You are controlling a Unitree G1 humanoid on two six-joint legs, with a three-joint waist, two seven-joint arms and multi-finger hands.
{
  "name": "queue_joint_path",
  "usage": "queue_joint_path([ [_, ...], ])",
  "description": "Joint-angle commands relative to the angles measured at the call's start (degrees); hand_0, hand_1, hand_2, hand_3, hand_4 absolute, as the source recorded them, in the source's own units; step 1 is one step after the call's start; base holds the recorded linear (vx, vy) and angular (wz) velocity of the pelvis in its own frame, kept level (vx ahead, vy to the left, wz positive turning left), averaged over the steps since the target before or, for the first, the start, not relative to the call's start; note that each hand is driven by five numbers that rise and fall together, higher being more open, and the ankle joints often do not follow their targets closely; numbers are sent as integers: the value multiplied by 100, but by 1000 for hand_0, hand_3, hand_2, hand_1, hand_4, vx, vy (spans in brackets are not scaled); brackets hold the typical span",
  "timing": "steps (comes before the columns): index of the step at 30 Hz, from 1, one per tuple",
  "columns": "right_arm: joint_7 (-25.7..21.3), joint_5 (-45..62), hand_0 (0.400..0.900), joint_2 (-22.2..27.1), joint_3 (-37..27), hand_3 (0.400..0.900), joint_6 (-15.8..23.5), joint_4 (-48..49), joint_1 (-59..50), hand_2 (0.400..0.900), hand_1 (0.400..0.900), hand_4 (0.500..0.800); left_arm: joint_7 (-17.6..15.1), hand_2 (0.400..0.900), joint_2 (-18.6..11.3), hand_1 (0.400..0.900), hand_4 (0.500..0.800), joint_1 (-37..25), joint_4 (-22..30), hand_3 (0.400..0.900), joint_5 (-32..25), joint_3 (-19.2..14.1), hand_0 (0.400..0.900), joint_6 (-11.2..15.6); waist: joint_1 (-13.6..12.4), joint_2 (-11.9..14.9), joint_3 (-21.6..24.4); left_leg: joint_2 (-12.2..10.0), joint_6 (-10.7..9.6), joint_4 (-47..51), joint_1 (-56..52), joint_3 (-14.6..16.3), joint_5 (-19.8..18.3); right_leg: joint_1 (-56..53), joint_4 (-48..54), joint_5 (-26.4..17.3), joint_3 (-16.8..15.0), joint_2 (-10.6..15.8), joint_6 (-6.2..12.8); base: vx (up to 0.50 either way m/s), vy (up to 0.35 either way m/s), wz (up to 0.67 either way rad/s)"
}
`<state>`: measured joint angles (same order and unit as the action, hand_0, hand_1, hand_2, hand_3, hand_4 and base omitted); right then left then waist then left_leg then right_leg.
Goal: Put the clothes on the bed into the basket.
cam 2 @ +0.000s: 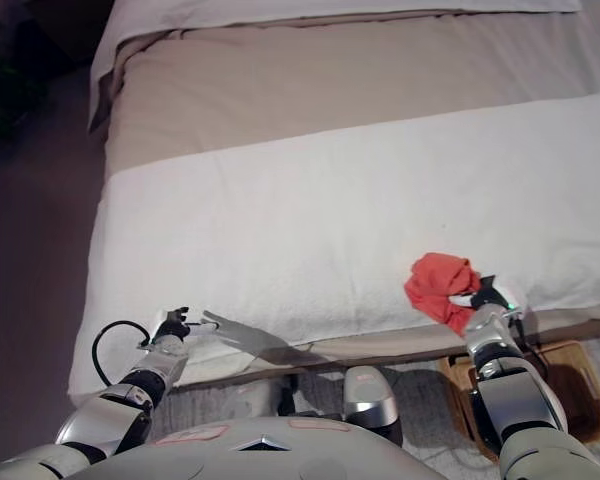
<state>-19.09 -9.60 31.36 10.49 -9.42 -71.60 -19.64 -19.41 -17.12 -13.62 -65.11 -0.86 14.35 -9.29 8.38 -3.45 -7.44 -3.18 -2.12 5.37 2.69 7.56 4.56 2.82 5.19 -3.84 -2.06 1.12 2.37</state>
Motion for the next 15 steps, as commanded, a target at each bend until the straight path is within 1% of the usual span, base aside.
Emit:
queue_joint_path([
  [1, -267, 172, 400, 912, -210, 400, -98, -599, -186, 400, 400, 500, -159, 900, -426, 900, 800, -371, -273, 900, 74, 69, 900, 65, 51, -80, 571, -97, -187, -37, -883, 224, -753, -57, -19, 184, -295, -3, 347, -21, -25, -25],
  [3, -253, 247, 400, 1182, -394, 400, -144, -717, -189, 400, 400, 500, -128, 900, -488, 900, 800, -407, -218, 900, 60, 75, 900, 52, 113, -112, 579, -116, -192, -37, -925, 277, -760, -71, -19, 191, -334, -24, 354, -29, -28, -25],
  [4, -206, 242, 400, 1485, -526, 400, -189, -867, -179, 400, 400, 500, -123, 900, -570, 900, 800, -433, -149, 900, 38, 65, 900, 58, 163, -147, 572, -127, -196, -37, -947, 332, -752, -66, -19, 183, -376, -51, 354, -25, -25, -23],
  [5, -205, 242, 400, 1487, -526, 400, -188, -868, -179, 400, 400, 500, -123, 900, -569, 900, 800, -433, -149, 900, 38, 66, 900, 57, 158, -148, 570, -129, -197, -37, -950, 337, -753, -67, -19, 182, -380, -53, 354, -19, -38, -23],
  [6, -150, 163, 400, 1807, -660, 400, -241, -1002, -142, 400, 400, 500, -60, 900, -652, 900, 800, -433, -70, 900, 37, 61, 900, 62, 192, -183, 584, -141, -210, -37, -982, 381, -745, -81, -19, 182, -399, -65, 363, -1, -24, -8],
  [7, -123, 104, 400, 1924, -707, 400, -250, -1046, -110, 400, 400, 500, -36, 900, -675, 900, 800, -424, -29, 900, 59, 62, 900, 63, 201, -196, 581, -146, -220, -37, -992, 396, -739, -96, -19, 188, -391, -65, 358, 1, -36, -3],
  [12, 123, -193, 400, 2676, -1049, 400, -433, -1629, 110, 400, 400, 500, 105, 900, -778, 900, 800, -456, 99, 900, 146, 152, 900, 73, 258, -255, 578, -162, -249, -37, -1026, 337, -719, -188, -19, 243, -300, -60, 342, 7, -34, 10],
  [15, 224, -218, 400, 3019, -1228, 400, -455, -1794, 128, 400, 400, 500, 178, 900, -860, 900, 800, -474, 219, 900, 135, 175, 900, 89, 281, -299, 551, -156, -256, -37, -1026, 300, -691, -204, -19, 259, -270, -55, 346, -1, -10, 2],
])
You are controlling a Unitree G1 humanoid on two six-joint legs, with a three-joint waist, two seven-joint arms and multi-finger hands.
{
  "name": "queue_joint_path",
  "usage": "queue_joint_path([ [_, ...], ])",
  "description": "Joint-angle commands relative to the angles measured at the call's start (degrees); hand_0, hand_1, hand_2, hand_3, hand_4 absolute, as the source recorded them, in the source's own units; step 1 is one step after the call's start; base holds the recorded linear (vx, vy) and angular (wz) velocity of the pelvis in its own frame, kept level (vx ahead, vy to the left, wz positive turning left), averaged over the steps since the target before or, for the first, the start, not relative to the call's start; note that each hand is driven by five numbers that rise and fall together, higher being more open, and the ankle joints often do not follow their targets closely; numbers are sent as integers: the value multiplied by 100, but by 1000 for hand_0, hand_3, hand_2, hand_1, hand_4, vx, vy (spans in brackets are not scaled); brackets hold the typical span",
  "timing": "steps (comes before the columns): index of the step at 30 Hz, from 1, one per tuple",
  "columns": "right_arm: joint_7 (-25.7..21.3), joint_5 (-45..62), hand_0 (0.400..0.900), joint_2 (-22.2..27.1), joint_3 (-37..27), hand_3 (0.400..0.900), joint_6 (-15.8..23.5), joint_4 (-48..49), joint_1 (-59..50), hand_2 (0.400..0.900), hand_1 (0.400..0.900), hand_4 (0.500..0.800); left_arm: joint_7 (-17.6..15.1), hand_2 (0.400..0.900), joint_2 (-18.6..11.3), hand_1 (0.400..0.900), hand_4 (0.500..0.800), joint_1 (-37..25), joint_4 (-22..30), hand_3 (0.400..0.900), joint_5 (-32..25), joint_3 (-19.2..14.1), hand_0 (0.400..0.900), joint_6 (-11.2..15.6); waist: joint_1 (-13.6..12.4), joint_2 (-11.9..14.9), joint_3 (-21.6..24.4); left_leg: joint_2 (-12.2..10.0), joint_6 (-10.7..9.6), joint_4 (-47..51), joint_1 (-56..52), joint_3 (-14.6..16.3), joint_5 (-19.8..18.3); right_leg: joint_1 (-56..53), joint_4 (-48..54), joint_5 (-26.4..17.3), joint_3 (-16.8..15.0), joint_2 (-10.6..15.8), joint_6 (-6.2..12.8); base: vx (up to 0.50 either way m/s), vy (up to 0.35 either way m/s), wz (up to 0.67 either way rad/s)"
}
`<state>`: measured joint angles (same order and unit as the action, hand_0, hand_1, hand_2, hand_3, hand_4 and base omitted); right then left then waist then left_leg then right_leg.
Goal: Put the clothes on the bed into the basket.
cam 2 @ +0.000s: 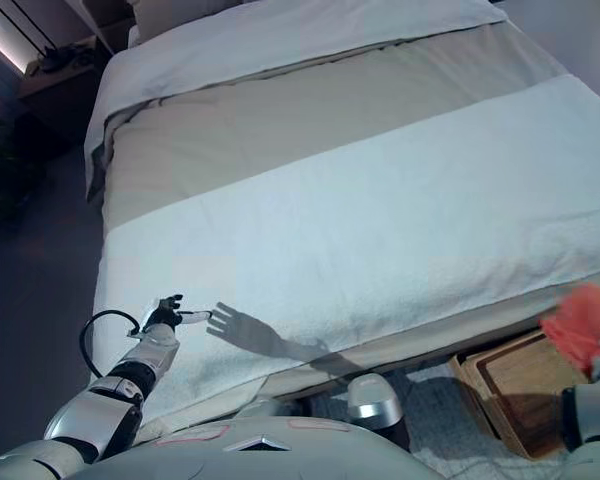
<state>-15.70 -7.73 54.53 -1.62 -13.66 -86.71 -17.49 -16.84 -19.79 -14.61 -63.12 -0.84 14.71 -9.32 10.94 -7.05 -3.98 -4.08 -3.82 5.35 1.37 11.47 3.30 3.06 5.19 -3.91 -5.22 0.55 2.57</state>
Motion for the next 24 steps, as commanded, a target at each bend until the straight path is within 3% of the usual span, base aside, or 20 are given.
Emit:
queue_joint_path([
  [1, -126, -388, 400, 798, -75, 400, -43, -288, -72, 400, 400, 500, -73, 900, -612, 900, 800, -380, 62, 900, 137, 143, 900, 86, 30, 48, 200, -66, -87, -35, -894, -93, -559, -231, -19, 266, 59, 4, 328, 0, 0, 0],
  [5, -85, -366, 400, 994, -142, 400, -15, -230, -81, 400, 400, 500, -22, 900, -638, 900, 800, -321, 180, 900, 117, 119, 900, 112, 27, 22, 199, -72, -102, -35, -894, -87, -543, -241, -19, 281, 90, 4, 334, 0, 0, 0],
  [6, -123, -323, 594, 1007, -196, 594, 3, -167, -45, 594, 594, 616, -8, 900, -652, 900, 800, -261, 239, 900, 71, 65, 900, 143, 18, 18, 192, -72, -108, -35, -895, -88, -540, -246, -19, 274, 103, 10, 339, 11, -19, 5],
  [7, -48, -322, 900, 960, -199, 900, 2, -225, -16, 900, 900, 800, -15, 900, -620, 900, 800, -279, 216, 900, 100, 101, 900, 114, 17, 23, 192, -77, -112, -35, -895, -95, -540, -256, -19, 282, 113, 10, 337, 14, -21, 7],
  [24, 192, -335, 900, 1148, 317, 900, -67, -383, -655, 900, 900, 800, 244, 900, -478, 900, 800, 30, 217, 900, -93, 73, 900, 161, -122, 50, 190, -79, -126, -35, -877, -196, -553, -311, -19, 304, 239, 47, 328, 3, -11, 5],
])
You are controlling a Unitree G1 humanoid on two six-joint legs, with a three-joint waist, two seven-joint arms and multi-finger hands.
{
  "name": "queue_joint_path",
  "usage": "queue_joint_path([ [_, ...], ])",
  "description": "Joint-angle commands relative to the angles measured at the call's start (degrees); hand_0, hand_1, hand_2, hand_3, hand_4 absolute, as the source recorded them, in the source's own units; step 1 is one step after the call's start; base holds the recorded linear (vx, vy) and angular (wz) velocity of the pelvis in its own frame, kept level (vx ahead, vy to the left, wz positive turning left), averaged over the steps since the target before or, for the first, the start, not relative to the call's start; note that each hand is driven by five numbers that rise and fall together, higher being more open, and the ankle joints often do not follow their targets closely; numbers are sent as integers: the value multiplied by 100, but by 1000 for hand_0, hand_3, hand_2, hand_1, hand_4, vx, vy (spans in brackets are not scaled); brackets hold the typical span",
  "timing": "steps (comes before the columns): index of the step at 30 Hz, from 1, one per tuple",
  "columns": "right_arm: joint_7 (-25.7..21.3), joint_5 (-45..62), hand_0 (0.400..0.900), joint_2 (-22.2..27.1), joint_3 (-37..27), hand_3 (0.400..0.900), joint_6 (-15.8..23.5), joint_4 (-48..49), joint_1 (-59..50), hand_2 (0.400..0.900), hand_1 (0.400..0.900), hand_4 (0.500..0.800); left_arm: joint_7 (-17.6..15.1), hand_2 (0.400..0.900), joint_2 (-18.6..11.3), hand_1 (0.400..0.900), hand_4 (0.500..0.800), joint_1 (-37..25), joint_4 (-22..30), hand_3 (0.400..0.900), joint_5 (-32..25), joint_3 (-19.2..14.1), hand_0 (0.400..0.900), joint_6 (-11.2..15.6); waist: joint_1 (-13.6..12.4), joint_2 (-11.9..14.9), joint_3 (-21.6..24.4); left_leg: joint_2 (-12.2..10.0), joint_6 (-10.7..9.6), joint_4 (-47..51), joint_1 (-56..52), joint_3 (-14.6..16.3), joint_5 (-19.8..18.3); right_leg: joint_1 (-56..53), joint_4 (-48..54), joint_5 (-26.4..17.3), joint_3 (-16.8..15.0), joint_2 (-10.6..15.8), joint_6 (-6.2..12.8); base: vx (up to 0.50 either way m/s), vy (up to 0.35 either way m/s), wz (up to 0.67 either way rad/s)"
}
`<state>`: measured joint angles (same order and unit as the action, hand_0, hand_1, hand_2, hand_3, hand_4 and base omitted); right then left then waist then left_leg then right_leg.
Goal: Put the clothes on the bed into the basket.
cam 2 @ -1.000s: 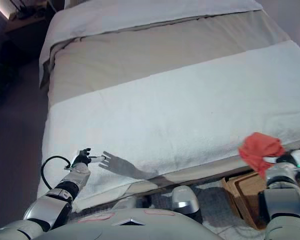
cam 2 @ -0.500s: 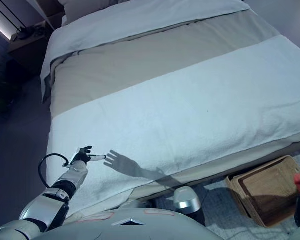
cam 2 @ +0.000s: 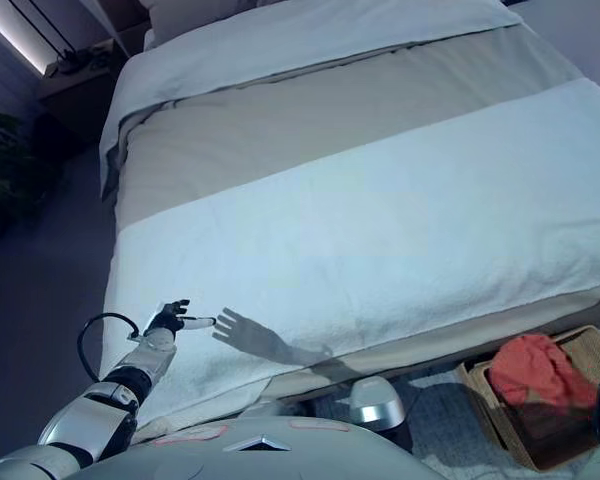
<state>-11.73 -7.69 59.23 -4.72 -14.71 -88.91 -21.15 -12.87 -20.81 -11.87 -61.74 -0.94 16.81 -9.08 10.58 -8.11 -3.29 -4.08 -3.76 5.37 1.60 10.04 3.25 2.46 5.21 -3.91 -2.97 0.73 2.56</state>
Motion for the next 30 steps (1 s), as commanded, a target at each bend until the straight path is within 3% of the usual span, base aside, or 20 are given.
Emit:
queue_joint_path([
  [1, -200, -337, 900, 662, 659, 900, 46, -142, -315, 900, 900, 800, -143, 900, -370, 900, 800, -230, 91, 900, -79, -138, 900, 143, -90, 155, 115, -77, -132, -37, -902, -57, -548, -250, -21, 302, 20, 35, 329, -11, 9, 6],
  [8, -229, -237, 900, 196, 944, 900, 198, 230, -403, 900, 900, 800, -186, 900, -354, 900, 800, -249, 70, 900, -61, -170, 900, 139, -114, 177, 98, -71, -111, -37, -897, -64, -562, -250, -21, 288, 22, 46, 321, -8, 6, -2],
  [19, -353, 204, 900, -1882, 1145, 900, 820, 3492, 971, 900, 900, 800, -334, 900, -141, 900, 800, 356, 517, 900, -56, -615, 900, 148, -176, 399, 59, -74, -17, -37, -939, -85, -571, -274, -21, 243, 10, 34, 256, -33, 17, 0],
  [25, -200, 688, 900, -3116, 1423, 900, 939, 3182, 1194, 900, 900, 800, -306, 900, 147, 900, 800, 502, 626, 900, -1, -480, 900, 178, -339, 553, 52, -68, 21, -37, -951, -205, -557, -351, -21, 253, 146, 63, 235, -27, 35, 21],
  [30, 5, 619, 900, -3845, 1843, 900, 913, 2236, 1273, 900, 900, 800, -222, 900, 369, 900, 800, 403, 302, 900, 190, -169, 900, 172, -403, 667, 69, -45, 40, -37, -965, -274, -567, -403, -21, 253, 233, 75, 234, -11, 44, 11],
])
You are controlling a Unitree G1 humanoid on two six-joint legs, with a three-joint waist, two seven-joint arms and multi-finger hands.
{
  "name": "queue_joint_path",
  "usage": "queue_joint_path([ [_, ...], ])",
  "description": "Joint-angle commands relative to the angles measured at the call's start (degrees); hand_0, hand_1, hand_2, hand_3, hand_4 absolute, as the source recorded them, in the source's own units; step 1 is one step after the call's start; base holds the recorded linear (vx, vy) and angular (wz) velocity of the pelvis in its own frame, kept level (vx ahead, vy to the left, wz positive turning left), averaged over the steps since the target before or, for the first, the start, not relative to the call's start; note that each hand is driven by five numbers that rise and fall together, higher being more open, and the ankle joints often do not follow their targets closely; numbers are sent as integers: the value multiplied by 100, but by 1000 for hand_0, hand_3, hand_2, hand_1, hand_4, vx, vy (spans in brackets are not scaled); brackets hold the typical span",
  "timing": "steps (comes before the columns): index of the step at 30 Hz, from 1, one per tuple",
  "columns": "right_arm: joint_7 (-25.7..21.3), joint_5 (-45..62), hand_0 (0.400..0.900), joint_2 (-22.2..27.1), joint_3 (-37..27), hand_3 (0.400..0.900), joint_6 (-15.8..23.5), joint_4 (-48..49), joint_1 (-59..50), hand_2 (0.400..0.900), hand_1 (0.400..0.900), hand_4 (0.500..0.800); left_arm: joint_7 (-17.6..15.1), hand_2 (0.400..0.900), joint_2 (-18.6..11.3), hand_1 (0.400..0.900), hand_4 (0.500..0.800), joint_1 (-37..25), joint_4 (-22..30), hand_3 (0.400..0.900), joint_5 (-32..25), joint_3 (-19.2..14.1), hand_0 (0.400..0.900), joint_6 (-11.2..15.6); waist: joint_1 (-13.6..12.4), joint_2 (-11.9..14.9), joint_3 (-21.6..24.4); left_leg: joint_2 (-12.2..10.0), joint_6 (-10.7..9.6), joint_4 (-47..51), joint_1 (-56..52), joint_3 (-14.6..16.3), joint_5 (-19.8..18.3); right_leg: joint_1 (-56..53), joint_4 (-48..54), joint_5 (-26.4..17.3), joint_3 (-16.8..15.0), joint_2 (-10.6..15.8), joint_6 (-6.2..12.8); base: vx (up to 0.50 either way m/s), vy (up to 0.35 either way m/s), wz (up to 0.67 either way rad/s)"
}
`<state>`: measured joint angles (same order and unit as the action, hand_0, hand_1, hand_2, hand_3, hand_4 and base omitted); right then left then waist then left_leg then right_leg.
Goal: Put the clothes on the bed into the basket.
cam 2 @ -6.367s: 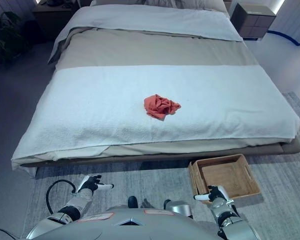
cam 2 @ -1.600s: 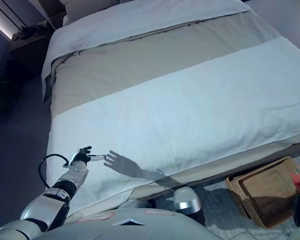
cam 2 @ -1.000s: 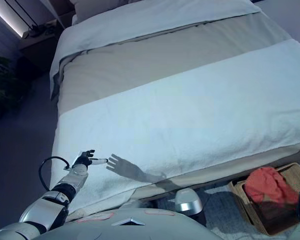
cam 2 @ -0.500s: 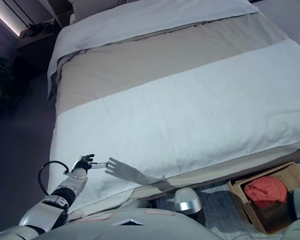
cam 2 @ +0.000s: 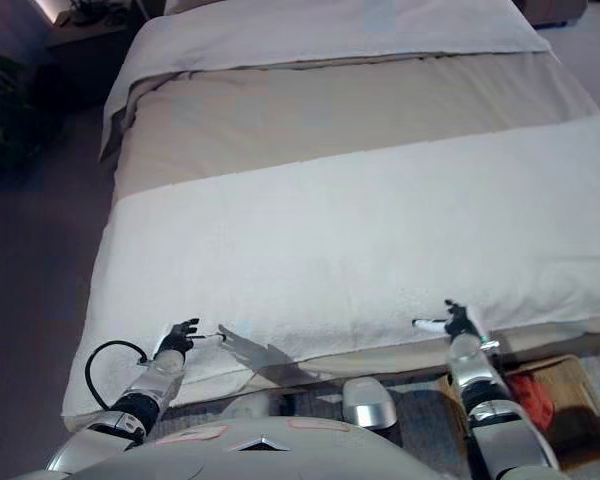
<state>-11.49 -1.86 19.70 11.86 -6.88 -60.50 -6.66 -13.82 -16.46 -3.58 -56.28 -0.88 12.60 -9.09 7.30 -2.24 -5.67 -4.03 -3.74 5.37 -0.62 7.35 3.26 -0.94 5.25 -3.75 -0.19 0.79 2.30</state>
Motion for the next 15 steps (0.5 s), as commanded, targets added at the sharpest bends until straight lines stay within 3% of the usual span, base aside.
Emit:
queue_joint_path([
  [1, -2, 37, 900, 6, 212, 900, 121, -789, -188, 900, 900, 800, -144, 900, -46, 900, 800, -458, -271, 900, 183, 284, 900, 179, -81, 96, 311, -46, 45, -37, -743, -13, -572, -65, -25, 236, -44, 72, 260, -9, 66, 5],
  [5, 113, -183, 900, -224, 449, 900, 88, -1103, -73, 900, 900, 800, -114, 900, 20, 900, 800, -486, -377, 900, 285, 387, 900, 163, -90, 143, 329, -20, 67, -37, -773, -40, -597, -110, -25, 243, -54, 81, 260, 13, 44, 3],
  [15, 177, -280, 900, -152, 321, 900, 40, -1411, -44, 900, 900, 800, -54, 900, -6, 900, 800, -525, -536, 900, 306, 370, 900, 161, -89, 168, 365, 59, 129, -37, -833, -83, -664, -158, -25, 243, -94, 138, 292, 3, 29, 0],
])
